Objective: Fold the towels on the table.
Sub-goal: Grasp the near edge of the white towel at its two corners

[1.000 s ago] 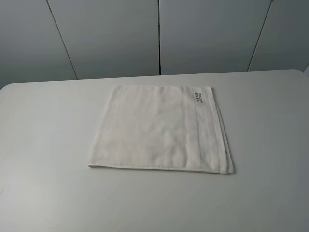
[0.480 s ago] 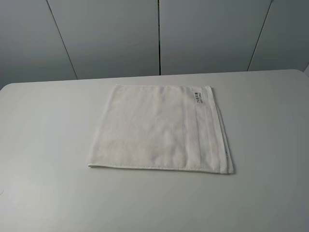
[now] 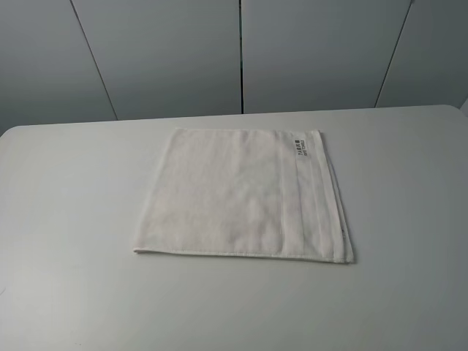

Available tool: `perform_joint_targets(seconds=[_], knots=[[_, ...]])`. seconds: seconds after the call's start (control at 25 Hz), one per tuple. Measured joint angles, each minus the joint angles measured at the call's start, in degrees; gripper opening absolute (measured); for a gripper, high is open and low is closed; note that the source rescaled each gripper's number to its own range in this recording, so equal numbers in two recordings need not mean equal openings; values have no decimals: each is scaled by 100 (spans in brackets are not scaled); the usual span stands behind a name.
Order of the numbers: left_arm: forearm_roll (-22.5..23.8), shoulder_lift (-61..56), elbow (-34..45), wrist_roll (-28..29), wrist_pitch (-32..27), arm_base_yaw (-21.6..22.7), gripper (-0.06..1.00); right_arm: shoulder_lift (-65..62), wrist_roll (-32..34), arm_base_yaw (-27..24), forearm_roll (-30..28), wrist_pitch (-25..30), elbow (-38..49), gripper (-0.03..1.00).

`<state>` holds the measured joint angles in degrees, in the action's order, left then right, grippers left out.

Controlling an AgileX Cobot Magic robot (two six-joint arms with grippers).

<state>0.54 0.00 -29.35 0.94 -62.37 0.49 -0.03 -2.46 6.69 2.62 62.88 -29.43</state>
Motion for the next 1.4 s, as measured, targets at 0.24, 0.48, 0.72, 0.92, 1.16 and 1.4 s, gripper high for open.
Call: perform_joint_targets(seconds=[0.24,0.48,0.72,0.92,1.16,1.4], knots=[[0,0,0,0,0,0,100,0,0,0,0,0,0,100],[0,0,0,0,0,0,100,0,49,0,99,0,0,100],[0,0,0,0,0,0,100,0,101,0,99,0,0,100],[0,0,0,21,0,0,100,0,88,0,120,-22,0,100],[-189,638,-391,-415,0,0,100,693,-66,0,120,269,-270,100],[-369,2087,-998,-1256,59,0,100,2176,-583,0,157,-28,-871,100]])
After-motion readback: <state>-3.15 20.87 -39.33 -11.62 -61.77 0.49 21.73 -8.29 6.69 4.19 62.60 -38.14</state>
